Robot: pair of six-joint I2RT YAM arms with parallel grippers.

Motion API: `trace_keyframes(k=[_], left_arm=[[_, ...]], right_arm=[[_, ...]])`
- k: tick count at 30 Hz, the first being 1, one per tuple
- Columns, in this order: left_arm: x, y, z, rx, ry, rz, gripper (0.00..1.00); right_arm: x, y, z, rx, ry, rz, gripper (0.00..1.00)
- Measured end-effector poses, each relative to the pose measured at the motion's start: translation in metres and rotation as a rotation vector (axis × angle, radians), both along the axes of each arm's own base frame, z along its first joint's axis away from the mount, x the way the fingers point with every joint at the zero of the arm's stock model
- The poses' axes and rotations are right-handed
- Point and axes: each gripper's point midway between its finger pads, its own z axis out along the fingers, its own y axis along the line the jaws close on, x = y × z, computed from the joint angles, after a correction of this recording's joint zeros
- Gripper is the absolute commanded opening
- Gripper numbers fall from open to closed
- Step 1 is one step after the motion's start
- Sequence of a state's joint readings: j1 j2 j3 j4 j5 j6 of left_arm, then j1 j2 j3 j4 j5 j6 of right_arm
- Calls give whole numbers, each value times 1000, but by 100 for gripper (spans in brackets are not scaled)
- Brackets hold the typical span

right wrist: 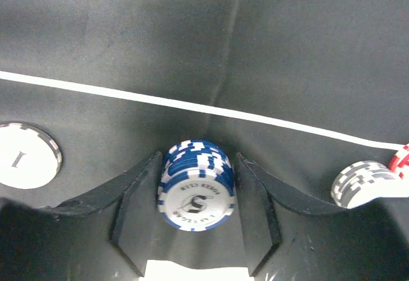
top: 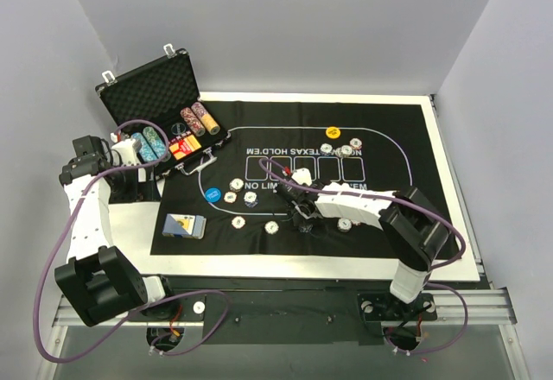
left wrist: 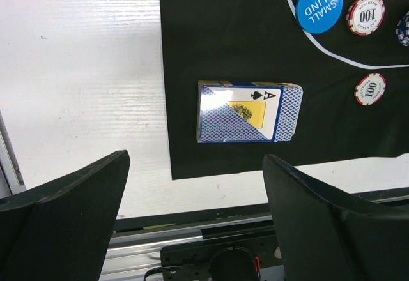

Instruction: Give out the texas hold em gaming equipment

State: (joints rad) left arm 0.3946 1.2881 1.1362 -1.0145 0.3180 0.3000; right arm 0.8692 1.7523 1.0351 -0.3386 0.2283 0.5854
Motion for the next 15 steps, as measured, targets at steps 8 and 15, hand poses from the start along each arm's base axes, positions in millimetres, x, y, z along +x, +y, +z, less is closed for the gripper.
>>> trace_keyframes(k=[8,15], left_arm=[[0,0,0,0,0,0,97],[0,0,0,0,1,0,97]], right_arm=[[0,3,0,20,0,-6,36],[-2,-1,10,32,-3,-12,36]])
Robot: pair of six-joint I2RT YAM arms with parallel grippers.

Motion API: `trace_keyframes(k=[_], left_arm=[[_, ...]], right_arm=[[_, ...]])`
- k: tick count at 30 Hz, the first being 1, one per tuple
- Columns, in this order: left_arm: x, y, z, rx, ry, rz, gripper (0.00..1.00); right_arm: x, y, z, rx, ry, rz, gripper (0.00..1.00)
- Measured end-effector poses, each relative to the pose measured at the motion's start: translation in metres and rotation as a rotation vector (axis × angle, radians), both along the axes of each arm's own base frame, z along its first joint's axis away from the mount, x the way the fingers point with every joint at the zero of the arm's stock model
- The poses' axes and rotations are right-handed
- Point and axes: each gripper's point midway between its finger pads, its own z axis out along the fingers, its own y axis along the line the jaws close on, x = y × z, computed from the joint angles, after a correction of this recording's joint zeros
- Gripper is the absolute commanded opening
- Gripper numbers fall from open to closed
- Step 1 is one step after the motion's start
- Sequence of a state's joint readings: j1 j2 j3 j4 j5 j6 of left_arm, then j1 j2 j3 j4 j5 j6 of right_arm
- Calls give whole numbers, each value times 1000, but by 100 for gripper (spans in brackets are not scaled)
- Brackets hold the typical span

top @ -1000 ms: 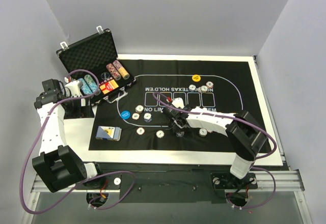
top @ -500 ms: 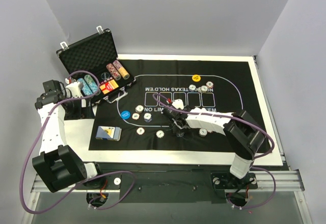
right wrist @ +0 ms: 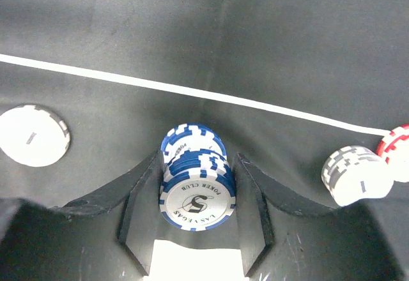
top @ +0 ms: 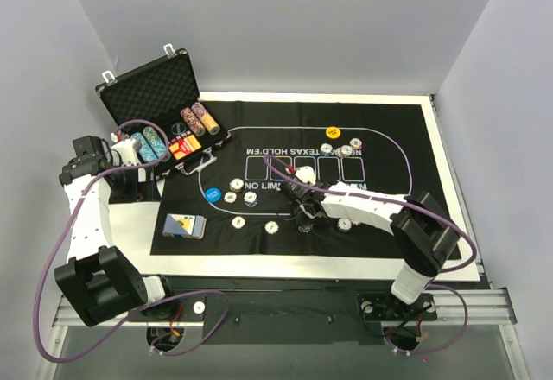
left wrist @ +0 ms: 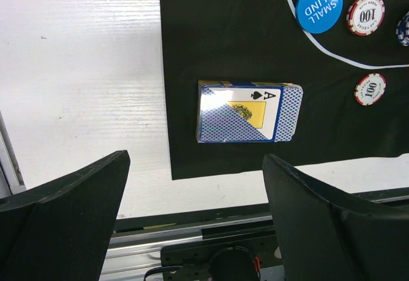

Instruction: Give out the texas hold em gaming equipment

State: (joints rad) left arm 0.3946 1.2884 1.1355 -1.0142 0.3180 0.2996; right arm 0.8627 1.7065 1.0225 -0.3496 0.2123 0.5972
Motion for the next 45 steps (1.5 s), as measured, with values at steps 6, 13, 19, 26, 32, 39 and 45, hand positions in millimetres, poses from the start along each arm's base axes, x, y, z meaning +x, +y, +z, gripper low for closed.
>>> trace_keyframes(k=[6,13,19,26,32,39,45], left_arm=[[0,0,0,0,0,0,97],[0,0,0,0,0,0,97],[0,0,0,1,0,-1,97],[-1,2,-2,19,2,-26,97],[-5,2,-8,33,15,-83,97],[-20,2,-19,78,48,-254,97],[-30,-3,-28,83,53,-410,97]], right_arm=[[4,-4,28,59,-34,-21,36],[28,-45,35,63,-33,-147,36],[43,-107,19,9,-5,-322,36],[52,-141,3,-18,5,-430,36],[60,-145,-10,-33,0,-453,38],[70,-145,-10,-31,-41,-470,41],[76,-143,-9,-16,-61,-478,73]])
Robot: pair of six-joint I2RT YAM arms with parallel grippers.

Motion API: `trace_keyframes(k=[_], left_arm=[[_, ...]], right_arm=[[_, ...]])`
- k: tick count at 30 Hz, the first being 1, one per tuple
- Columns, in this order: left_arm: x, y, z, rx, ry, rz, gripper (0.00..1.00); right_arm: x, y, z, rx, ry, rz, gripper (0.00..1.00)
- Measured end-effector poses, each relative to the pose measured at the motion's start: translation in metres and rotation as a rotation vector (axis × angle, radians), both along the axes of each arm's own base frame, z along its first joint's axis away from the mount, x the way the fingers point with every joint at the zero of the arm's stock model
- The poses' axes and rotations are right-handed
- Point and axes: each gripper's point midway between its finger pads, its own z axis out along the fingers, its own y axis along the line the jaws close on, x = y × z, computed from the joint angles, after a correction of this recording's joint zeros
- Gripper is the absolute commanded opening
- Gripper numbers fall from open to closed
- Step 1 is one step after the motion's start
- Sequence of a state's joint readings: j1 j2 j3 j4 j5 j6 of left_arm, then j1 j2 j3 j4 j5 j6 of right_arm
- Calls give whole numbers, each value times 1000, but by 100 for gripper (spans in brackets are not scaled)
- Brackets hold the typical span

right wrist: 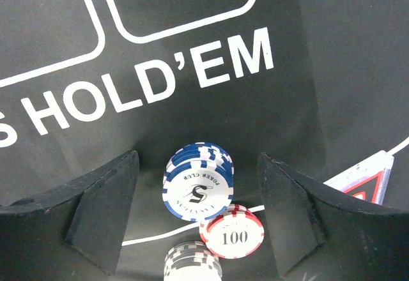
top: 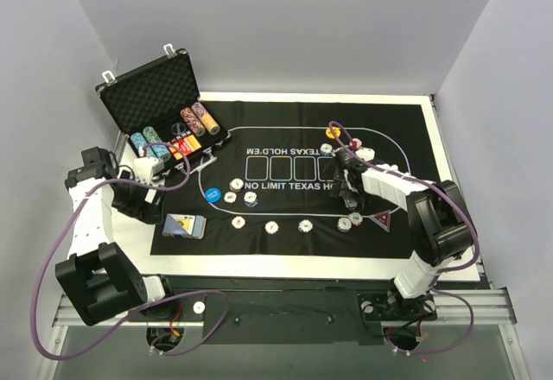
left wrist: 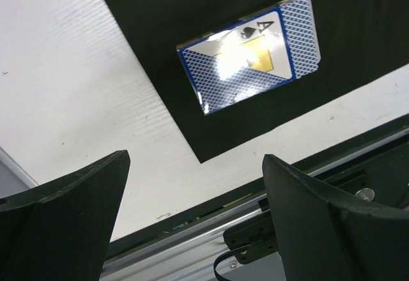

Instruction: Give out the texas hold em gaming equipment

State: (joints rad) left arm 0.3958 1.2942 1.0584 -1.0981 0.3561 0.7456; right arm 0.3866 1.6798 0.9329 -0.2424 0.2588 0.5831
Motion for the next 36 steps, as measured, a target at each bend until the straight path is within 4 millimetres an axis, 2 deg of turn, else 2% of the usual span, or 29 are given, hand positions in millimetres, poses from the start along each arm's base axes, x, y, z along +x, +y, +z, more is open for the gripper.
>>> trace_keyframes(k=[5,8,12,13,19,23,26,29,36], left_arm=[[-7,-13,0,-40,-26,-144,97],[-12,-19,1,-51,-38,-225,97],[-25,-28,-2,-78,-19,-358,97],[-35,-32,-13,-87,3,-443,97],[-50,-41,-35,-94,20,-634,97],[-47,-45,-44,-66,-19,-770,97],[-47,-53,-60,-36,-32,-882,97],[-51,-57,-73,-23,-31,-947,95],[-36,-56,-83,7,-76,-1059,94]], right_arm=[[-1,-1,6,-8,-21,3,76],[1,3,28,2,-85,14,76],[9,27,75,52,-212,71,76],[16,44,101,90,-278,107,76],[10,56,124,161,-325,141,76],[3,58,138,210,-357,154,76],[0,61,147,246,-376,161,75],[-2,65,149,274,-373,168,75],[-4,75,147,327,-343,195,74]])
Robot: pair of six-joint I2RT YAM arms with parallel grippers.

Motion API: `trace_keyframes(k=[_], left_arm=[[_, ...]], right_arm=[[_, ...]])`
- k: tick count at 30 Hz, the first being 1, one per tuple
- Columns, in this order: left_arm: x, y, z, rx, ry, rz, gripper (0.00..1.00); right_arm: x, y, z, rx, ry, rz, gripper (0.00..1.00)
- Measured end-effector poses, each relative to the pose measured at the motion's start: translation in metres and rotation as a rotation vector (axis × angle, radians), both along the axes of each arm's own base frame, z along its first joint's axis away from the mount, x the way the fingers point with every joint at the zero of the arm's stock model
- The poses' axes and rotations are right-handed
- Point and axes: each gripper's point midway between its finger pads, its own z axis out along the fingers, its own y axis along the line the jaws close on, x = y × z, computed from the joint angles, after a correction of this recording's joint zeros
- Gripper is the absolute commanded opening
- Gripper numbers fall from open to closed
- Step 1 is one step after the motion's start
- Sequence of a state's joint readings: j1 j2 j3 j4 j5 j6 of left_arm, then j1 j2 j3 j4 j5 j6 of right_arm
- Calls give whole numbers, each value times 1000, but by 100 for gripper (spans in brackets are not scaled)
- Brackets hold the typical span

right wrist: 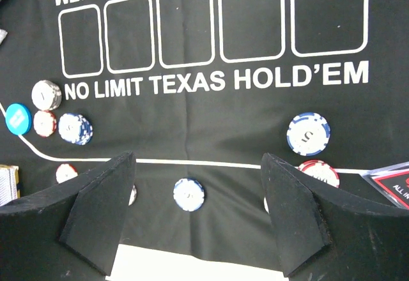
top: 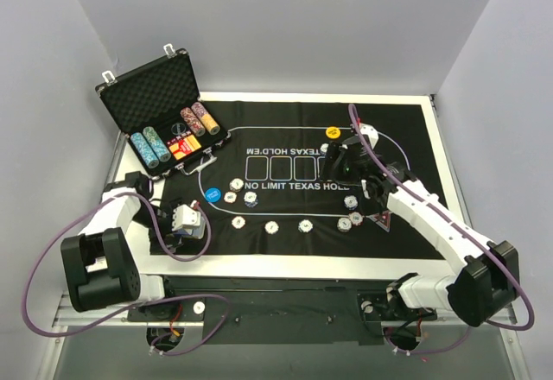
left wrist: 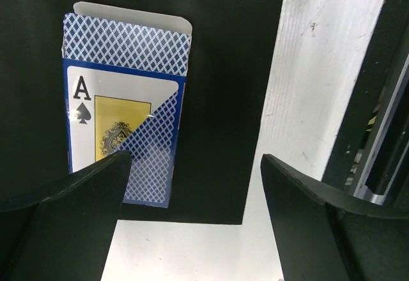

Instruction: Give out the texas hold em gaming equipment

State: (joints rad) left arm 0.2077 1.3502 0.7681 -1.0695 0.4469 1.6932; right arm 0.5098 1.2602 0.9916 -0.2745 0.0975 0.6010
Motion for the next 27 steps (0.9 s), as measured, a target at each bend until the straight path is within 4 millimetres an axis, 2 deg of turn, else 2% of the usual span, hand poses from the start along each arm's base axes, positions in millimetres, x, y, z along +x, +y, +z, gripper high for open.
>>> trace_keyframes(k=[11,15,20,24,27], left_arm=[[18,0,-4,33,-45,-122,93],[34,2,0,49,-88,-128,94],[49,6,-4,92,-133,-145,94],[50,7,-11,117,-128,-159,95],[42,9,-19,134,-97,-166,95]], right_arm=[[0,13,-14,23,64,47,73],[-1,17,-24,27,100,66,73],[-2,20,-32,34,131,82,73],[0,23,-30,45,133,93,72],[3,23,-27,50,127,97,72]])
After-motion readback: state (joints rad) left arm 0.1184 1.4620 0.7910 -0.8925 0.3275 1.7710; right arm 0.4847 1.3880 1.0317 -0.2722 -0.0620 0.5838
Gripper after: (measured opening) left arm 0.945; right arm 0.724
